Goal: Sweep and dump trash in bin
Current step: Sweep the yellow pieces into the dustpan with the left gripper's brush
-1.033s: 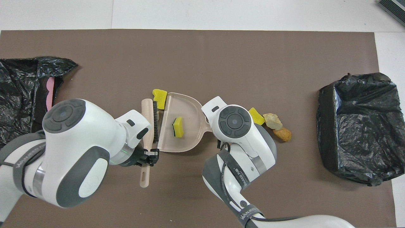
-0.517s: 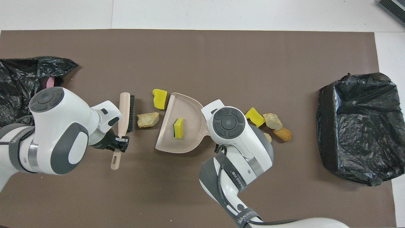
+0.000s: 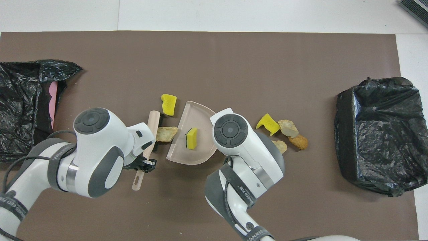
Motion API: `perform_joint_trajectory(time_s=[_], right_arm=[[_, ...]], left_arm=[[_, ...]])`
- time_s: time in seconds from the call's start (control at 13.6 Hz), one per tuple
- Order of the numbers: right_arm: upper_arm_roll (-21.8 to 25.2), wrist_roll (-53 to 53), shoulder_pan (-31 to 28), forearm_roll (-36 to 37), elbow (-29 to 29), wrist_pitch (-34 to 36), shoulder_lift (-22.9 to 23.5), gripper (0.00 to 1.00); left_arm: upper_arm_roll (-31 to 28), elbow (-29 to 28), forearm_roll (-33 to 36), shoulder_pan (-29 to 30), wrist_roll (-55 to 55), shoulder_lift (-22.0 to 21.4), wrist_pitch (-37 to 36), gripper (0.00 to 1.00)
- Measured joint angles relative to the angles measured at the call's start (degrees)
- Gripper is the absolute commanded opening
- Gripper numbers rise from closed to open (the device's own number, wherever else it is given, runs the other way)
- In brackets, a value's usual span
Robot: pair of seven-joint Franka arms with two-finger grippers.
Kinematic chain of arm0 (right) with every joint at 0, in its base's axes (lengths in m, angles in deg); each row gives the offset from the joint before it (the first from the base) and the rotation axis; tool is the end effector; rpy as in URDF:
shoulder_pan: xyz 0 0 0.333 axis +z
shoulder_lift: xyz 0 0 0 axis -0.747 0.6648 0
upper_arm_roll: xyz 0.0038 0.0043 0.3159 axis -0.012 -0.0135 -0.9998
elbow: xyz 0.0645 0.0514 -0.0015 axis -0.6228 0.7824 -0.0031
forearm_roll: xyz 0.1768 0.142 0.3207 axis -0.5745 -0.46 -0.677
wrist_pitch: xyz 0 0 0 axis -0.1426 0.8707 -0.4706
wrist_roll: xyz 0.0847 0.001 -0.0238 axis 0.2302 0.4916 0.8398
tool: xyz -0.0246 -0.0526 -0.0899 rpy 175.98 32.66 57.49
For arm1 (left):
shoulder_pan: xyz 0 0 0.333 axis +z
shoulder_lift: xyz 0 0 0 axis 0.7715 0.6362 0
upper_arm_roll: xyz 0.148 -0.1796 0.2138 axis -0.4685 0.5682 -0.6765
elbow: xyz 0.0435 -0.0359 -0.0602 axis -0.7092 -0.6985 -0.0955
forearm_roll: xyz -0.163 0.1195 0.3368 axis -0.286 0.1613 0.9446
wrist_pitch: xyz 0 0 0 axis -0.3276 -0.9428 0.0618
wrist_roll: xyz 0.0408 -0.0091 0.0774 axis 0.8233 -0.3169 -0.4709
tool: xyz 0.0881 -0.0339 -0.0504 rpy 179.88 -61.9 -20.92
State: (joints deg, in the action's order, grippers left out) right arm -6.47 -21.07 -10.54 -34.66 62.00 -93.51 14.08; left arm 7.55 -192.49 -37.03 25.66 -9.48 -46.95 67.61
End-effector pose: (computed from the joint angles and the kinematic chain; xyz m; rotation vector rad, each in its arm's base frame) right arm 0.4970 0.3368 0.3558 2.4977 1.7390 -0.2090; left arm 0.4435 -0.2184 0.3536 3.0168 -0.3931 -0.4900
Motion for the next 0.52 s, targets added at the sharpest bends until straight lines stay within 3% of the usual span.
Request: perform_joint_trajectory(time_s=[0.22, 0.52], right_arm=[[0.01, -0.2, 0.15, 0.01, -0.01, 0.02, 0.0, 0.0], [0.01, -0.2, 0.15, 0.01, -0.01, 0.02, 0.0, 0.0]], left_arm=[[0.33, 0.13, -5.26, -5.27, -4.0, -0.4, 0.02, 0.0], [-0.46, 4.46, -6.99, -5.82, -6.48, -1.45, -4.75, 0.0]])
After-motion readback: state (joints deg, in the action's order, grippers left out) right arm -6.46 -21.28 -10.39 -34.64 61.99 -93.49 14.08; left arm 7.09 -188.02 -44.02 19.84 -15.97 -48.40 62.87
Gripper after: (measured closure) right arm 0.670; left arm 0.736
